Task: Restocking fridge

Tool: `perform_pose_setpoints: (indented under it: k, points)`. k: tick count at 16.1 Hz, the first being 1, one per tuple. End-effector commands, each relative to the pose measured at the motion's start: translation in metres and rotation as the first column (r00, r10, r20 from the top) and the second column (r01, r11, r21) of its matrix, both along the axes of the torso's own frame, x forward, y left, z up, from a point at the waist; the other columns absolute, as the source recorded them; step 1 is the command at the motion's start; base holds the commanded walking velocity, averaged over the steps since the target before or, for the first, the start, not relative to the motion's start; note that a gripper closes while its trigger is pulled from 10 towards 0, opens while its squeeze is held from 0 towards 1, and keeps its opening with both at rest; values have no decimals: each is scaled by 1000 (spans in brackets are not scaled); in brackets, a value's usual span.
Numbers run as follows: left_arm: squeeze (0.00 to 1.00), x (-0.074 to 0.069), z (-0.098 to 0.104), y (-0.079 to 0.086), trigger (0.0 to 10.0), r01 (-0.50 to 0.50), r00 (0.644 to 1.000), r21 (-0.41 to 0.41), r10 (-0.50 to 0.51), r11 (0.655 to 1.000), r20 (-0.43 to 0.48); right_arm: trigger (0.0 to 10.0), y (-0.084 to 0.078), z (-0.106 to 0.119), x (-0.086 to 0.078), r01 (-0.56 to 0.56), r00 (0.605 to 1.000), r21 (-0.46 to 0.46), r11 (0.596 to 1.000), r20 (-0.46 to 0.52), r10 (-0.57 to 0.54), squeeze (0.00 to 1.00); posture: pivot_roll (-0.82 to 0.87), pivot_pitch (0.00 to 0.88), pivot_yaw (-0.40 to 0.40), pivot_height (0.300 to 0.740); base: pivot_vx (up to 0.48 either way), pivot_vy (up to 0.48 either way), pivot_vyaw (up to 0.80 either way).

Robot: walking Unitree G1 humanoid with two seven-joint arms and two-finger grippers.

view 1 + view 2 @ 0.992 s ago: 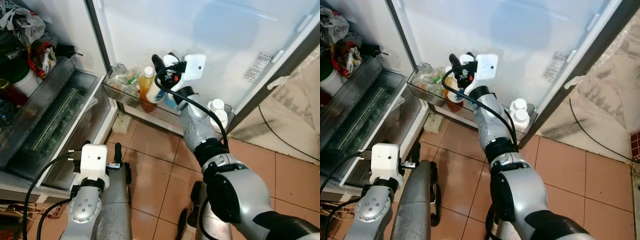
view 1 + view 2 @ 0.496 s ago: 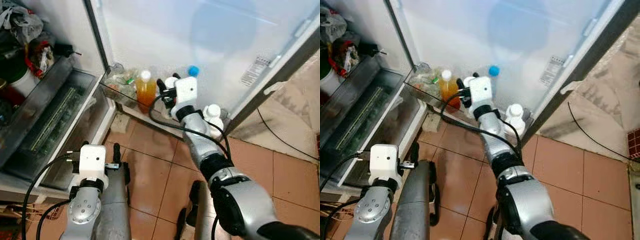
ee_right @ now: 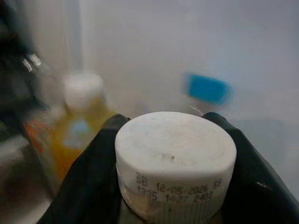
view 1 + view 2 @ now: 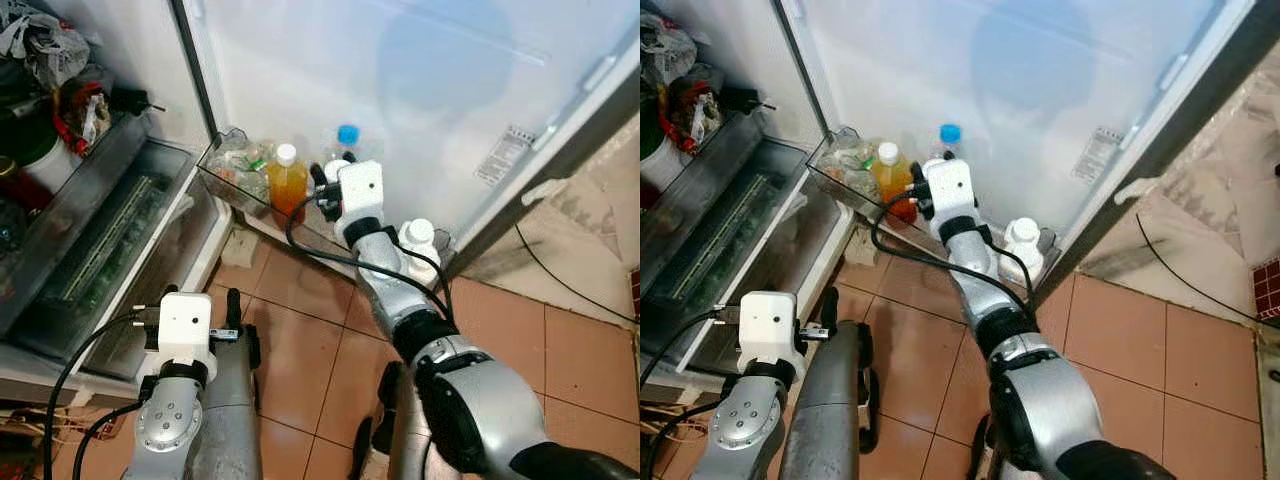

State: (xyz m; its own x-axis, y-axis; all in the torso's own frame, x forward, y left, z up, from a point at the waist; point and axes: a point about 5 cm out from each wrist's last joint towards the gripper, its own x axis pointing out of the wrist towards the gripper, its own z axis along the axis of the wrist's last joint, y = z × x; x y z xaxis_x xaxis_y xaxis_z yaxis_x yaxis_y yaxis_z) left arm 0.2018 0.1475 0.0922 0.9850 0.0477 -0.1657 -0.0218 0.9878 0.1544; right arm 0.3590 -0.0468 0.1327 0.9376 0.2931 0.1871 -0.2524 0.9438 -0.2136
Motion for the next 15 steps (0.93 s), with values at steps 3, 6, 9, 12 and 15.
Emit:
perform_pose_setpoints:
  k: [3, 6, 9, 12, 15]
  points:
    - [0, -7, 3, 0, 10000, -7, 1000, 6, 7, 1000, 6, 10000, 0, 0, 2, 46, 998, -102, 994, 35, -43, 0, 320, 251, -74, 604, 0, 0, 0]
    - [0, -13, 4, 1, 10000, -14, 1000, 6, 14, 1000, 1, 10000, -2, 3, 6, 46, 999, -122, 992, 31, -42, 0, 328, 266, -71, 604, 0, 0, 0]
    - [0, -15, 3, 1, 10000, -4, 1000, 6, 4, 1000, -10, 10000, -5, -11, 4, 46, 994, -36, 998, -98, -50, 227, 327, 270, -64, 604, 0, 0, 0]
    - [0, -12, 3, 0, 10000, 5, 1000, 9, -5, 1000, -6, 10000, -2, -16, 0, 30, 992, 14, 999, -121, -28, 1000, 323, 261, -64, 604, 0, 0, 0]
    - [0, -8, 4, 0, 10000, 1, 1000, 9, -1, 1000, 3, 10000, -1, -13, 1, 13, 994, 32, 999, -113, -9, 1000, 321, 243, -71, 604, 0, 0, 0]
